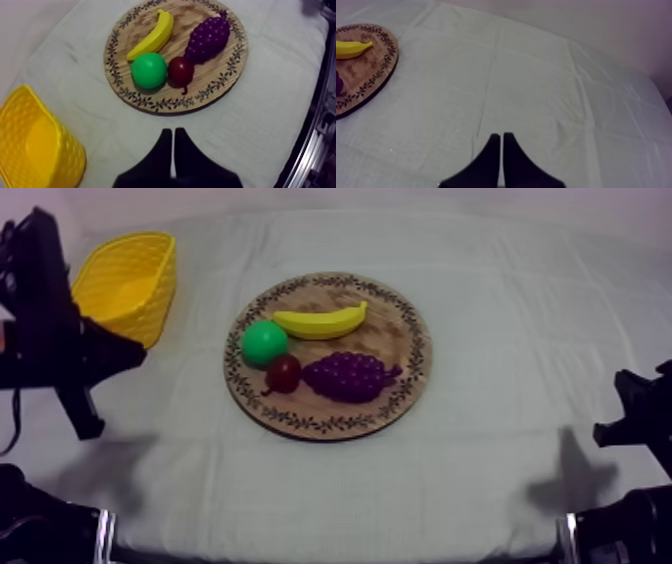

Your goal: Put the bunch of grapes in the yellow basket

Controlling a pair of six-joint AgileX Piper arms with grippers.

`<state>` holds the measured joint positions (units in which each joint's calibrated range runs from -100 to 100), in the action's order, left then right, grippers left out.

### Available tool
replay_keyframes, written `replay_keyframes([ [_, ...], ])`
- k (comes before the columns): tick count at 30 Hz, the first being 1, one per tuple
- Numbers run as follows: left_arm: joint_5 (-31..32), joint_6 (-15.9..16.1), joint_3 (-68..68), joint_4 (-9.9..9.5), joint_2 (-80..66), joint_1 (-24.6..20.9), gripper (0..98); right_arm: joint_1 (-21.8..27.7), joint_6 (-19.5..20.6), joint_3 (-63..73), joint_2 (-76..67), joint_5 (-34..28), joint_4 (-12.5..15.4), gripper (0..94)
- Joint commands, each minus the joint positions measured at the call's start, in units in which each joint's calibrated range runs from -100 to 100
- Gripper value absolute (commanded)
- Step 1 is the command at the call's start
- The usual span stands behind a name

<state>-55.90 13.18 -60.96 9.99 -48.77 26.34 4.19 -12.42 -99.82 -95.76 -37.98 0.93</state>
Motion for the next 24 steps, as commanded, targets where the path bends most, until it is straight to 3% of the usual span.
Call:
replay_keyframes([
  [1,-2.21,1.5,6.97,-0.35,6.38,0.65,0.0,0.02,0.04,0.04,0.0,0.0,0.02,0.3],
  [10,-7.62,2.05,21.12,-4.98,22.08,4.44,0.0,0.02,0.01,0.04,0.0,0.0,0.02,0.3],
  [18,-12.08,0.27,33.72,-10.29,34.57,12.0,0.0,0.02,0.01,0.04,0.0,0.0,0.02,0.3],
  [24,-14.26,-0.92,41.91,-12.46,43.63,16.07,0.0,0.02,0.03,0.04,0.0,0.0,0.02,0.3],
])
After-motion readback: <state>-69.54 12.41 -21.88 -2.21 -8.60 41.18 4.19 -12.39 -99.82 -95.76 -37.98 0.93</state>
